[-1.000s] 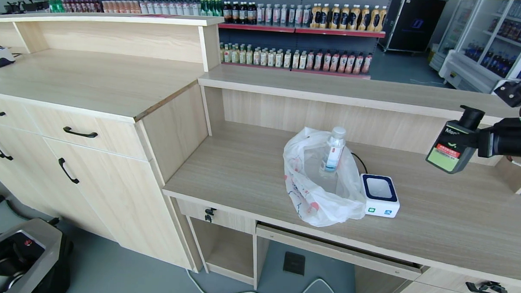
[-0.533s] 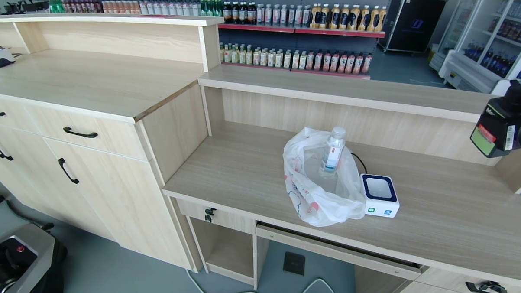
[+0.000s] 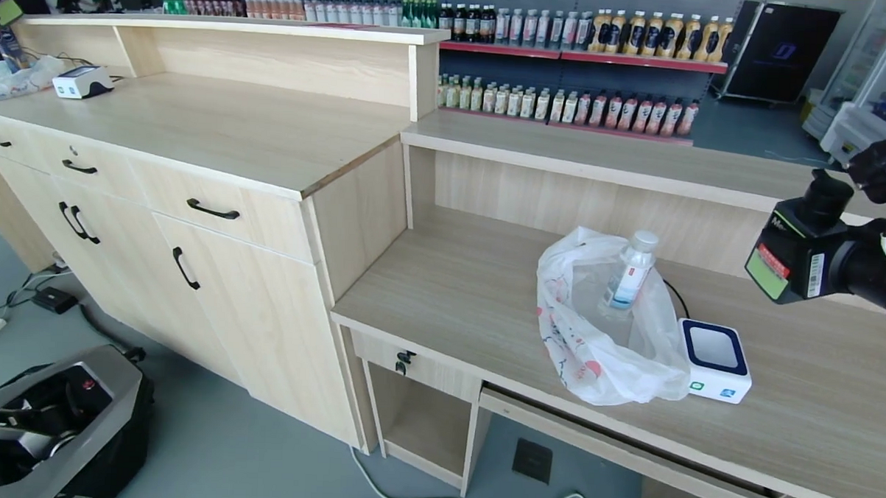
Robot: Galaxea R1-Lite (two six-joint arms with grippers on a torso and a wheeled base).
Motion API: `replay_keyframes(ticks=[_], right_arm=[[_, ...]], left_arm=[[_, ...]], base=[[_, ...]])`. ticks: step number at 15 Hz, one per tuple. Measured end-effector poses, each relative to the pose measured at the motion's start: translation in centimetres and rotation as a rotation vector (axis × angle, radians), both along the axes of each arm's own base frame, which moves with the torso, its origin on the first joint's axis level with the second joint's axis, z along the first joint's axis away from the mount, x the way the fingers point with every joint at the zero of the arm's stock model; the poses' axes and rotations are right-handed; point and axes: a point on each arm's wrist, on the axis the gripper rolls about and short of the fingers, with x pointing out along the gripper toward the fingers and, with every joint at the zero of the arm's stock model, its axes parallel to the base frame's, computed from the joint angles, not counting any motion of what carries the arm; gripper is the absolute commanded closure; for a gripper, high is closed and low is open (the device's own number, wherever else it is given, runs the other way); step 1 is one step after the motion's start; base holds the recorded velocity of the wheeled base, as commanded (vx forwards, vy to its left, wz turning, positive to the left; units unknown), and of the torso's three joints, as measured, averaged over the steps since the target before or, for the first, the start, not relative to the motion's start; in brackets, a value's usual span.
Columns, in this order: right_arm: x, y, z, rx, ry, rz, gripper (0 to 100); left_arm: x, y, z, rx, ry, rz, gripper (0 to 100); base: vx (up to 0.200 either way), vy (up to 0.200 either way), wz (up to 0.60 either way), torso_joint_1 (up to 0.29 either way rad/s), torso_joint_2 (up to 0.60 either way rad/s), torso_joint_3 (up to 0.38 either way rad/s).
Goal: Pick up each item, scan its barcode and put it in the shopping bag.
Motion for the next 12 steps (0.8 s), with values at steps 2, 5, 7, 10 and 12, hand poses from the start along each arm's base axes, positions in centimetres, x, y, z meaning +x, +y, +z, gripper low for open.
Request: replay_keyframes(ticks=[2, 5, 7, 10, 12], right_arm=[[0.4, 0.0, -0.6, 0.038, 0.021, -0.004, 100], [1.9, -0.8, -2.5, 0.108, 0.103, 0.015, 100], [3.1, -2.2, -4.0, 0.128, 0.159, 0.06, 100], [4.2, -3.6, -5.9, 0.119, 0.226, 0.055, 100], [4.9, -4.3, -7.0, 0.115, 0.259, 0.057, 100]], left_arm=[[0.0, 0.0, 0.0, 0.0, 0.0, 0.001, 0], [0.0, 0.0, 0.0, 0.0, 0.0, 0.0, 0], [0.0, 0.0, 0.0, 0.0, 0.0, 0.0, 0], [0.0, 0.0, 0.0, 0.0, 0.0, 0.0, 0], [0.0, 0.0, 0.0, 0.0, 0.0, 0.0, 0]], base=[[0.0, 0.0, 0.0, 0.0, 0.0, 0.0], [0.0, 0.0, 0.0, 0.0, 0.0, 0.0], [0.0, 0.0, 0.0, 0.0, 0.0, 0.0], [0.0, 0.0, 0.0, 0.0, 0.0, 0.0], [0.0, 0.0, 0.0, 0.0, 0.0, 0.0]])
